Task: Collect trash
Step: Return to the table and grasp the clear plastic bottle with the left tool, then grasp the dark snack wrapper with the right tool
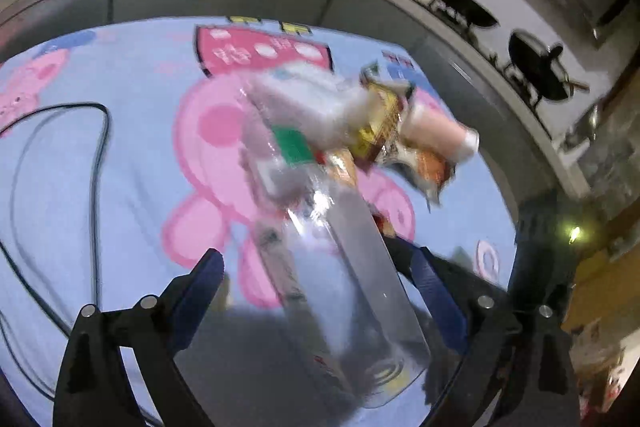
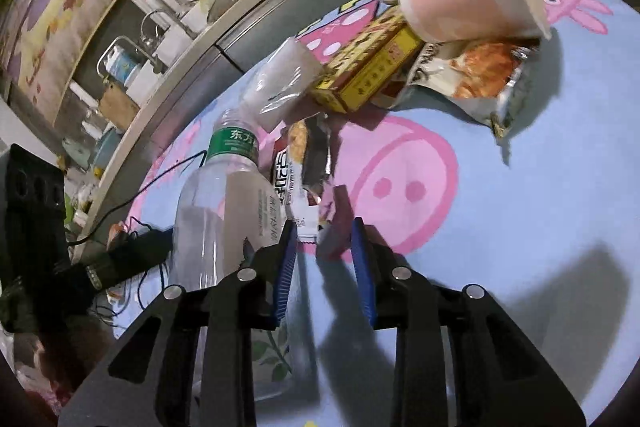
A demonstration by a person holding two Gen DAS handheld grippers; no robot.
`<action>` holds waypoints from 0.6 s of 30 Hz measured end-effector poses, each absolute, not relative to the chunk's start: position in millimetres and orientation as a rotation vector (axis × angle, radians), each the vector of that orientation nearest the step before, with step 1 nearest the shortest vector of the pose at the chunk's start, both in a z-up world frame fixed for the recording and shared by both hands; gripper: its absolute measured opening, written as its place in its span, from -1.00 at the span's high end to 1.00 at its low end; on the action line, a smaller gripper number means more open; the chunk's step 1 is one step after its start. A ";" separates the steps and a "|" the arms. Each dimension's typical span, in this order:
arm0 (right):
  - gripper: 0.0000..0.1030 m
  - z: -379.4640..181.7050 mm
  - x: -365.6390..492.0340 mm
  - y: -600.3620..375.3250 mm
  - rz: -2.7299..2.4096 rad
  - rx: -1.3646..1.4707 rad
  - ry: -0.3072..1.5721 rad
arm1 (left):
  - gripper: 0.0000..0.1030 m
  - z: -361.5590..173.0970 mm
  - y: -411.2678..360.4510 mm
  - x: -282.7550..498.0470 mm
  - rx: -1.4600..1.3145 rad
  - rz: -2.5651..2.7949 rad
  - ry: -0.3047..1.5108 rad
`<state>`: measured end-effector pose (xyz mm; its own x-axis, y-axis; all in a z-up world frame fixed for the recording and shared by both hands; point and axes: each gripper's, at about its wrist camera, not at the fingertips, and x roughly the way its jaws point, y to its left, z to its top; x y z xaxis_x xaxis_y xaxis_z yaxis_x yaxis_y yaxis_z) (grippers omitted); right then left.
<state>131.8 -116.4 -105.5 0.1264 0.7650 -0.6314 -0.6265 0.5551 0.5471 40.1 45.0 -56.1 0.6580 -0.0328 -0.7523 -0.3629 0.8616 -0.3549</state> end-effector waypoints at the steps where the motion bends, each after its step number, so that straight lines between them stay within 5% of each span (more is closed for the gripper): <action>1: 0.53 -105.3 132.0 -114.6 1.025 0.158 1.028 | -0.82 -59.6 40.0 42.6 -0.501 0.197 0.852; 3: 0.84 -105.4 131.2 -106.4 1.049 0.147 1.041 | -0.74 -66.7 34.0 45.9 -0.480 0.207 0.871; 10: 0.92 -98.8 111.1 -76.5 1.119 0.075 1.022 | -0.21 -58.3 49.0 24.6 -0.481 0.218 0.813; 18: 0.91 -97.4 103.6 -87.0 1.099 0.068 1.012 | -0.04 -51.6 104.2 -31.5 -0.560 0.307 0.733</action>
